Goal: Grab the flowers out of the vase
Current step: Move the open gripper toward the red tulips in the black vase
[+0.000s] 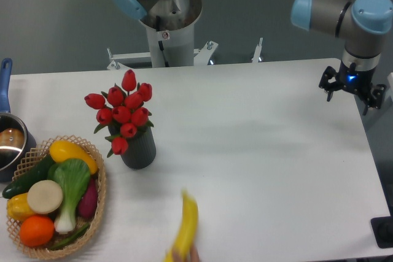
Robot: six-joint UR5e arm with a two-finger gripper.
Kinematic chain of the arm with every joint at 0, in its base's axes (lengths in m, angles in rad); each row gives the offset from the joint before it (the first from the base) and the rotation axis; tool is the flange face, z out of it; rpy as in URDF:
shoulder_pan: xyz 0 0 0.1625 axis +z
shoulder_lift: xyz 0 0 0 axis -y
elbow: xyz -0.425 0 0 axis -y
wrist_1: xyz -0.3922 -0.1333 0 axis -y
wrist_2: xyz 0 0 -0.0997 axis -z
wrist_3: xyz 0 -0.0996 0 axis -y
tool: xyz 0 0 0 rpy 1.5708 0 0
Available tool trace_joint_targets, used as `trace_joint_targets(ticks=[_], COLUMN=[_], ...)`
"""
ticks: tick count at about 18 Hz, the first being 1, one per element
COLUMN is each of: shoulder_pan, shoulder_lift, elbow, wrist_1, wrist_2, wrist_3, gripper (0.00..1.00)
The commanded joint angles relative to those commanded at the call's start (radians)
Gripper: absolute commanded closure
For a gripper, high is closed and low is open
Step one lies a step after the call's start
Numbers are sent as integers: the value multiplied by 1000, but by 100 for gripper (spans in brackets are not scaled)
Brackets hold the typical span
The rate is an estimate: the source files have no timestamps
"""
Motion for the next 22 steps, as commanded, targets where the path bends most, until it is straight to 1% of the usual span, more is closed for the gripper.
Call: trace_joint_targets(ticks=[2, 4, 5, 7, 10, 13, 14, 15, 16, 18, 20, 22], shoulder_pan=[-3, -8, -6, 2, 31, 29, 32, 35, 32, 31, 28, 9], shoulder_lift=[9, 41, 60, 119, 178, 238, 259, 279, 293, 316, 328, 356], elbow=[-15, -55, -84, -155, -230, -296, -336, -365, -383, -414, -439, -454], wrist_1=[-2, 5, 8, 11, 12, 9, 14, 32, 41, 40, 38, 37], wrist_2=[-2, -34, -66, -130, -228, -356, -392, -443, -506, -606, -662, -689], wrist_3=[0, -12, -14, -28, -37, -83, -103, -101, -104, -104, -106, -110], gripper=[0, 0, 0, 0, 0, 0, 0, 0, 0, 0, 0, 0])
